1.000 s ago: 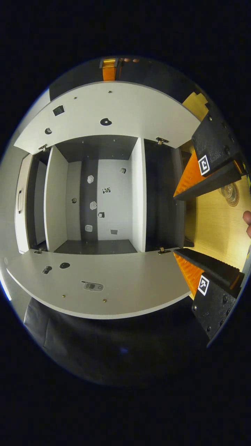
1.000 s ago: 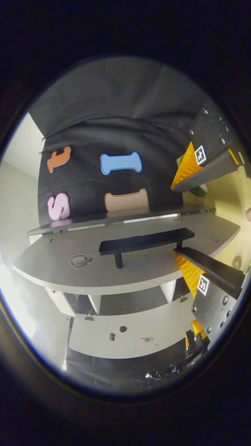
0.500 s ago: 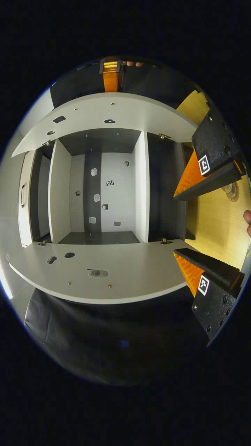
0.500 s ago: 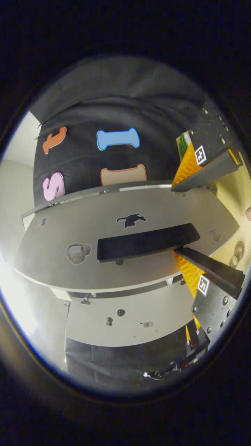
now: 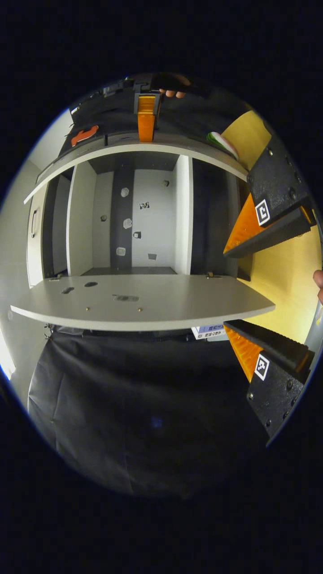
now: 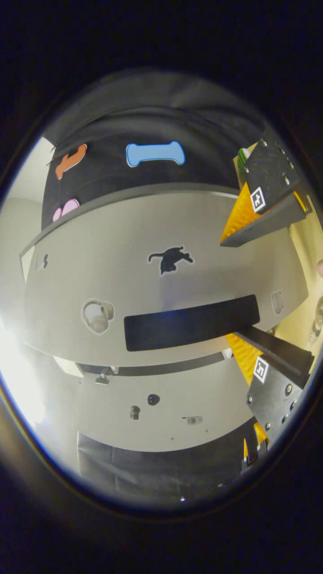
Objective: Grasp the bottle in the cabinet with the left hand and place it on the coaster, then close the right door with the right hand and the left door with the left hand.
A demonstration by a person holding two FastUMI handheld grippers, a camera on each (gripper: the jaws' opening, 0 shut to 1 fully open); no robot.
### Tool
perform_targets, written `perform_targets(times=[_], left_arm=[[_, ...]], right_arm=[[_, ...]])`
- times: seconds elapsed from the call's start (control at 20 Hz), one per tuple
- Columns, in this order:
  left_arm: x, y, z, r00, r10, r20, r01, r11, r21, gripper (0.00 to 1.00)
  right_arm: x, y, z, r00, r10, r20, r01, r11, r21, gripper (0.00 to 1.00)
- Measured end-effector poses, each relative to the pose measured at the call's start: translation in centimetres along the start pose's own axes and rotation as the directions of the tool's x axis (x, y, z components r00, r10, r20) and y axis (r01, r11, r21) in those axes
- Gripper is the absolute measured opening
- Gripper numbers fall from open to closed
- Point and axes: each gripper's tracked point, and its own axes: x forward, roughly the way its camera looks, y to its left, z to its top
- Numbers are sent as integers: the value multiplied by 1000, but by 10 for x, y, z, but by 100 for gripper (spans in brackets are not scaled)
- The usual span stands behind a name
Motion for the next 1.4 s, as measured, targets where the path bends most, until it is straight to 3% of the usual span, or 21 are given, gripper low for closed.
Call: perform_targets(times=[0.2,0.25,0.35,0.5,0.55,0.6,0.95,1.0,1.2,1.4], left_arm=[[5,30,3,999,35,9,-34,999,-10,89],[7,36,4,999,38,10,-38,999,-17,84],[13,47,5,999,49,10,-49,999,-24,88],[19,63,8,998,60,17,-59,997,-39,88],[20,67,8,998,61,17,-60,997,-46,84],[23,71,8,998,62,17,-61,997,-52,89],[36,99,16,997,79,27,-76,992,-103,88],[36,103,20,996,79,35,-74,991,-108,89],[40,118,39,994,87,67,-80,992,-93,89],[49,123,60,996,40,75,-33,995,-95,88]], right_arm=[[30,14,-1,1000,-12,8,12,1000,-21,100],[36,17,-1,1000,-17,11,17,1000,-21,100],[50,21,-2,999,-36,23,36,999,-24,100],[68,23,-1,997,-62,41,63,998,-28,100],[72,23,-1,996,-73,44,74,997,-26,100],[76,23,-1,995,-91,50,93,995,-35,100],[95,25,-3,970,-230,80,233,972,-38,100],[98,25,-3,966,-245,83,249,968,-34,96],[110,21,-2,952,-293,92,297,954,-34,100],[114,20,-2,939,-330,96,334,942,-28,100]])
